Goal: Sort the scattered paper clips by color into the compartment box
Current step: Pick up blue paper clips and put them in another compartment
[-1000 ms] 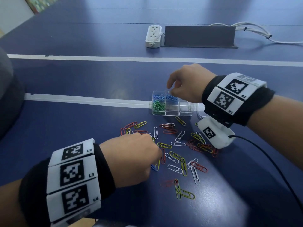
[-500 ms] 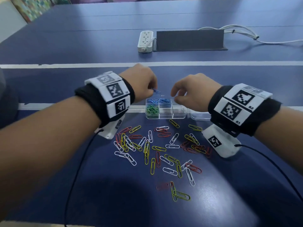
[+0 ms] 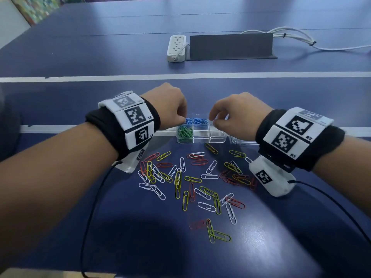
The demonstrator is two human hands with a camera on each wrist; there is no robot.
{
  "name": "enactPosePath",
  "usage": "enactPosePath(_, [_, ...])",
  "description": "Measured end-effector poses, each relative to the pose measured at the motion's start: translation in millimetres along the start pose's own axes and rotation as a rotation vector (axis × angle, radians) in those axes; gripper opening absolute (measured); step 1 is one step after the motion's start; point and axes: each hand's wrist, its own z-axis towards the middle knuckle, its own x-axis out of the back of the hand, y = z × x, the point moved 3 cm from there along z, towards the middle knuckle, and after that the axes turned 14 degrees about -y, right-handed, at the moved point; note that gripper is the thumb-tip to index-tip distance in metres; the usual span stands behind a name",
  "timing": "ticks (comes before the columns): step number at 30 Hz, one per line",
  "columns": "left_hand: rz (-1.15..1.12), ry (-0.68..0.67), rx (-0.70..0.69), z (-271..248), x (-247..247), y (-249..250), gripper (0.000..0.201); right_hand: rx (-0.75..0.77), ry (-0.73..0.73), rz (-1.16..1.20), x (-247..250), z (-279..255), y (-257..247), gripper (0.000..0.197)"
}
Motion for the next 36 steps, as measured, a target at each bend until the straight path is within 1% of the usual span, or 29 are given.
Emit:
enactPosePath(4, [-0.007,-0.004,-0.032,-12,1,2,0.016,0.005,0.033,-0.016,4,-4,-3,0.02])
enactPosePath(8, [0.013,-0.099,-0.061,-26,-6,8,0.011,0.038,0.02,-0.047,5,-12,-15,0.022])
enactPosePath(11, [0.028,-0.196,-0.053,-32,-15,11,0.012,0.069,-0.027,-0.111,1,-18,-30,0.023])
enactPosePath(14, [0.029,-0.265,-0.043,-36,-21,15,0.009,0.047,-0.107,-0.187,-6,-20,-38,0.022])
enactPosePath(17, [0.021,-0.271,-0.049,-39,-22,16,0.007,-0.022,-0.2,-0.268,-12,-21,-38,0.017])
enactPosePath(20, [0.04,-0.262,-0.038,-41,-21,12,0.007,-0.037,-0.235,-0.299,-13,-22,-36,0.021])
enactPosePath(23, [0.094,-0.256,0.034,-42,-21,3,0.006,-0.041,-0.249,-0.329,-15,-21,-33,0.022])
enactPosePath(25, [0.136,-0.275,0.1,-45,-22,-2,0.009,-0.053,-0.273,-0.364,-19,-21,-34,0.019])
enactPosePath(28, [0.141,-0.308,0.147,-46,-27,-5,0.014,-0.064,-0.252,-0.424,-22,-22,-39,0.017])
enactPosePath(31, [0.115,-0.319,0.16,-46,-29,-6,0.011,-0.069,-0.223,-0.456,-22,-22,-41,0.009])
enactPosePath(34, [0.089,-0.312,0.154,-45,-30,-6,0.013,-0.082,-0.231,-0.425,-20,-21,-39,0.009])
enactPosePath(36, [0.083,-0.317,0.14,-45,-31,-4,0.015,-0.082,-0.246,-0.401,-18,-20,-39,0.015])
